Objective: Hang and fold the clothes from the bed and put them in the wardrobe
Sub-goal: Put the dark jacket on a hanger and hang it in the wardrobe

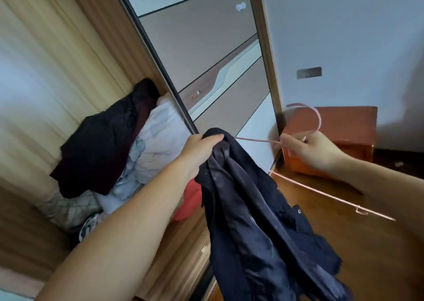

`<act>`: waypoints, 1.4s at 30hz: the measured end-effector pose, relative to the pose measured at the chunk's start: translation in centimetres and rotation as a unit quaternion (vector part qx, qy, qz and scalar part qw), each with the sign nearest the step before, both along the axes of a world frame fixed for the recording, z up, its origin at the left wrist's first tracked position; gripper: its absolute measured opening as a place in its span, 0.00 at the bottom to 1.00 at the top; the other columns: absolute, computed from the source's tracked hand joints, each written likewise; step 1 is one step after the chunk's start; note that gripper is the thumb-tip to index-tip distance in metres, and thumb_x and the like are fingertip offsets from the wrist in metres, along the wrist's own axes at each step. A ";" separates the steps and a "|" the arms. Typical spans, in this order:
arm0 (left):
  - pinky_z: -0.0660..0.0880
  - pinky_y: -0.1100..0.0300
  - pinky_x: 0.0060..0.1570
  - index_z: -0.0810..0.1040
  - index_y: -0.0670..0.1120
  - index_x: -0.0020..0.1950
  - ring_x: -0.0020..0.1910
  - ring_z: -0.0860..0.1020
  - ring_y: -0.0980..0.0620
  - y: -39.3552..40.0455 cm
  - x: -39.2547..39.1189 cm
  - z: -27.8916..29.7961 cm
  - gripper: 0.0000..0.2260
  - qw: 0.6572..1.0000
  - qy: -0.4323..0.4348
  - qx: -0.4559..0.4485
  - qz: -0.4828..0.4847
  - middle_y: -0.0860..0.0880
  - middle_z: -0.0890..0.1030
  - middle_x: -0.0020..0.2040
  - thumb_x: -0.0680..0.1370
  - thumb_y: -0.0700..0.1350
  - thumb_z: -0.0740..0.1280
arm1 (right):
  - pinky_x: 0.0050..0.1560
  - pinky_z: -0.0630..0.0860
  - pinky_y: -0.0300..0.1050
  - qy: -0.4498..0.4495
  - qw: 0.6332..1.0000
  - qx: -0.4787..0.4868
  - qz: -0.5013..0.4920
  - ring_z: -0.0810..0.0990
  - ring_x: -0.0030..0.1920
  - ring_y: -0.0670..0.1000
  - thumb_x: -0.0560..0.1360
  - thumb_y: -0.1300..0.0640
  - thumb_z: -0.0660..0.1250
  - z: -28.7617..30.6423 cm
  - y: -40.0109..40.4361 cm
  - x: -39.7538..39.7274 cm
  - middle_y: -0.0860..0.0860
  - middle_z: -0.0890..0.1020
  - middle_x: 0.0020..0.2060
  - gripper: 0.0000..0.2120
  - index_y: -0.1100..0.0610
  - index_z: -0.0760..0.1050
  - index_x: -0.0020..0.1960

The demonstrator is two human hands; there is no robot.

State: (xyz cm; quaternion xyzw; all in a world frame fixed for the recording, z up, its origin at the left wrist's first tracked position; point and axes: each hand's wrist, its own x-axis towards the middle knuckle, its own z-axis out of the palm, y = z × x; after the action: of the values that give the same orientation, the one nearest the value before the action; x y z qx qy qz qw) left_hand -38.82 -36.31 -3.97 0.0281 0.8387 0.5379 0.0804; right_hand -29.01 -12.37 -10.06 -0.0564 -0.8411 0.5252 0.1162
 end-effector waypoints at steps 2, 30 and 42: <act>0.79 0.58 0.39 0.83 0.45 0.46 0.40 0.85 0.48 0.6 -0.3 -0.7 0.10 1.000 -0.003 -0.023 0.019 0.46 0.86 0.39 0.73 0.51 0.73 | 0.26 0.63 0.33 0.023 0.995 -0.087 -0.035 0.66 0.23 0.43 0.80 0.42 0.59 -1.6 0.4 1.0 0.44 0.69 0.21 0.22 0.48 0.82 0.34; 0.61 0.62 0.26 0.71 0.54 0.25 0.24 0.63 0.58 6.4 4.6 3.5 0.19 0.906 0.286 -0.277 -0.145 0.57 0.67 0.21 0.74 0.55 0.70 | 0.28 0.61 0.40 0.014 0.996 0.089 0.024 0.65 0.24 0.47 0.79 0.44 0.61 -1.9 -1.6 4.4 0.49 0.65 0.20 0.28 0.56 0.63 0.25; 0.65 0.57 0.34 0.69 0.47 0.33 0.32 0.70 0.51 4.7 6.0 1.1 0.19 0.872 0.207 -0.372 -0.244 0.51 0.73 0.30 0.79 0.58 0.61 | 0.30 0.62 0.41 -0.003 0.984 -0.161 -0.070 0.62 0.19 0.45 0.73 0.47 0.67 -1.2 -0.7 4.3 0.45 0.65 0.18 0.22 0.55 0.67 0.25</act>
State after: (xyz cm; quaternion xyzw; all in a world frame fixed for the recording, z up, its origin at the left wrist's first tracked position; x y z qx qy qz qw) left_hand -32.81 -31.62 -2.85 0.3103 0.9407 0.1318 0.0378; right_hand -24.74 -13.08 -11.21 -0.1350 -0.7395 0.6445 0.1400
